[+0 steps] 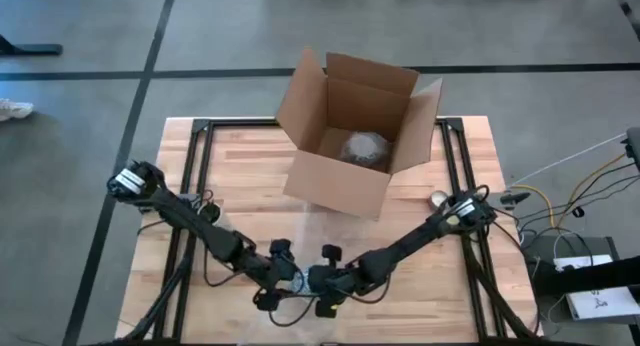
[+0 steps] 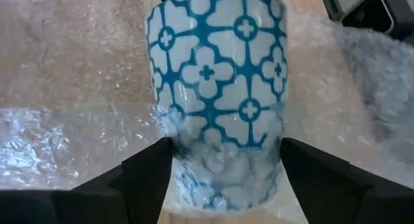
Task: Wrap mug
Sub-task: Wrap the blue patterned mug with the bubble wrap
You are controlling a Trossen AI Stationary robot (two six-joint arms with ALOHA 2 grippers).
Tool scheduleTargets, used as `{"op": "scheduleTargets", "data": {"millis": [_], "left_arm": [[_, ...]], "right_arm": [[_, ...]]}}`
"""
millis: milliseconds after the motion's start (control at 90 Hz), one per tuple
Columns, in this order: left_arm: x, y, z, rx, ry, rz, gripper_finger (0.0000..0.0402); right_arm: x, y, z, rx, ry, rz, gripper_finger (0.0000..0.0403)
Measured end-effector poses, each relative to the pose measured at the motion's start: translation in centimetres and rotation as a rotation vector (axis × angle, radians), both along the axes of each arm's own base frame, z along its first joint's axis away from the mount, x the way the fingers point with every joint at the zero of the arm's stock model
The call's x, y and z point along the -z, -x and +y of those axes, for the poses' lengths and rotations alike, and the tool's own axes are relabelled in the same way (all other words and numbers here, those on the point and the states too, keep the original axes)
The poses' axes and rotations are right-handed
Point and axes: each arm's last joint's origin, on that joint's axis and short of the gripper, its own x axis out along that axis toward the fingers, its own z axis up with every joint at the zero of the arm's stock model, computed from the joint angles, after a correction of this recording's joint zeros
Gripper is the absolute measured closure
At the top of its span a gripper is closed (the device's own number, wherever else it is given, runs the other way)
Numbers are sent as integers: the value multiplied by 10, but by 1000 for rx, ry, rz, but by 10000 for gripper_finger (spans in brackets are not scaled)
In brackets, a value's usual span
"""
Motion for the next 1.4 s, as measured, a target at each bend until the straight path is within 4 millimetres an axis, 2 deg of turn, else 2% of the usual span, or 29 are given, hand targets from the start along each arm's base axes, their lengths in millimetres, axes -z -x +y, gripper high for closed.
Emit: {"op": "scheduleTargets", "data": {"millis": [178, 333, 444, 656, 878, 1100, 1233, 1400], "left_arm": [[-3, -1, -1, -24, 20, 9, 129], [-15, -1, 1, -36, -2, 23, 129], [-19, -1, 0, -35, -12, 26, 129], [-14, -2, 0, -34, -29, 41, 129], [-6, -5, -2, -70, -6, 61, 129], [5, -9, -5, -76, -24, 78, 129], [13, -10, -6, -65, -47, 93, 129], [15, -10, -6, -45, -66, 96, 129]], "right_arm": [[13, -1, 2, 103, -48, -8, 401], [28, 2, 6, 213, -33, -21, 401], [28, 3, 7, 283, -24, -60, 401], [28, 4, 7, 370, -48, -92, 401], [28, 4, 8, 340, -39, -77, 401], [24, 5, 10, 221, -56, -17, 393], [19, 5, 10, 172, -71, -2, 365], [9, 5, 6, 94, -101, 47, 312]]}}
